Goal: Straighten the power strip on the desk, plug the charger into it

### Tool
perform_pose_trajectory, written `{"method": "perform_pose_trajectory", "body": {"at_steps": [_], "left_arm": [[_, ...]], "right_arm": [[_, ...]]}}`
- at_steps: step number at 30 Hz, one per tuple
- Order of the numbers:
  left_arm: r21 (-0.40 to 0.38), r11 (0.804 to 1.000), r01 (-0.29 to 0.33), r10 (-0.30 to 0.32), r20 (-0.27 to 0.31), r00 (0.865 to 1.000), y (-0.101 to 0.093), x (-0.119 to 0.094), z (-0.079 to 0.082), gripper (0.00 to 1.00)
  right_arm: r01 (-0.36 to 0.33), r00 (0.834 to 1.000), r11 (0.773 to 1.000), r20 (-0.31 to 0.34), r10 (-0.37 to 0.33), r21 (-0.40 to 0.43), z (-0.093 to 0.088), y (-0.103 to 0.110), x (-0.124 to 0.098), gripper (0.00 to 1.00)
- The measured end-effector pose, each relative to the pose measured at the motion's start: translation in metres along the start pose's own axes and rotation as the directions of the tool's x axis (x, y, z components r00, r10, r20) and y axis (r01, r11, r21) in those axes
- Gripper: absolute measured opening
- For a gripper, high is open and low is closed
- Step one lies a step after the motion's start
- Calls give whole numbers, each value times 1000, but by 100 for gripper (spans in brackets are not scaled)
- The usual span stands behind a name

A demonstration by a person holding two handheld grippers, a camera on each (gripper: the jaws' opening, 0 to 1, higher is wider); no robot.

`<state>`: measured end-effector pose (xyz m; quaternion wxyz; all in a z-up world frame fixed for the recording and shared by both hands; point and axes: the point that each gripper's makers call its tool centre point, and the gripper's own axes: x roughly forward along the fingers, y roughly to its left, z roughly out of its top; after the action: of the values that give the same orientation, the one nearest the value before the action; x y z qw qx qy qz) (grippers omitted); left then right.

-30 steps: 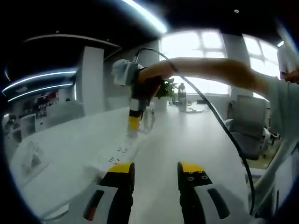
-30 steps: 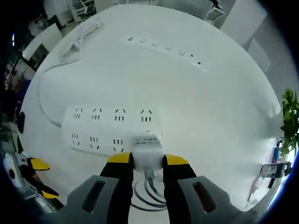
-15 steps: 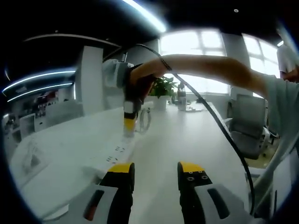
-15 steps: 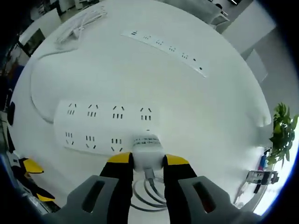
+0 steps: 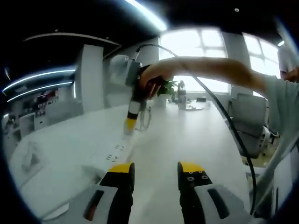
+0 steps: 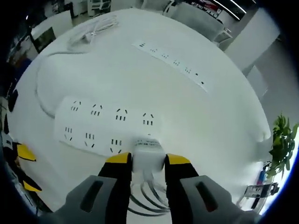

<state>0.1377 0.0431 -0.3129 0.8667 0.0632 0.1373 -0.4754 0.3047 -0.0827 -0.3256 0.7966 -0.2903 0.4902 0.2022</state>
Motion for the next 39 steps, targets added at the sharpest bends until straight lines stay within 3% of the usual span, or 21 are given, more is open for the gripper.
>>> {"method": "perform_pose_trajectory", "body": {"at_steps": [6,13,17,21,22,25,26,28,34,39], "left_arm": [[-1,1000,-6,6,-6,1000,1,0,-1,37],[0,1000,-8,8,-9,1000,1,-1,-2,37],[-7,1000,-12,12,-6,1000,2,-1,-1,37],[-7,1000,-19,19,-2,1000,3,-1,0,38],[-8,1000,-19,19,-1,1000,3,-1,0,38],[-11,1000,-13,13,-4,1000,2,0,-1,38],[-13,1000,-13,13,-6,1000,1,0,-2,38],[-9,1000,-16,16,-8,1000,1,0,-2,38],[-7,1000,-27,27,-15,1000,4,-1,-3,38],[-6,1000,-31,30,-18,999,4,-2,-3,38]], "right_arm": [[23,1000,986,22,-20,-164,-4,4,0,29],[60,998,929,54,-43,-365,-2,3,-2,30],[105,993,844,102,-61,-526,3,3,-5,30],[130,990,770,128,-63,-625,6,5,-6,31],[131,990,779,126,-67,-613,5,5,-6,31],[138,989,749,136,-65,-649,7,4,-6,31],[142,988,718,142,-61,-681,8,4,-6,31],[148,987,702,144,-65,-697,10,1,-6,32],[177,983,621,165,-77,-764,16,-8,-8,33],[201,978,493,197,-61,-847,17,0,-8,29]]}}
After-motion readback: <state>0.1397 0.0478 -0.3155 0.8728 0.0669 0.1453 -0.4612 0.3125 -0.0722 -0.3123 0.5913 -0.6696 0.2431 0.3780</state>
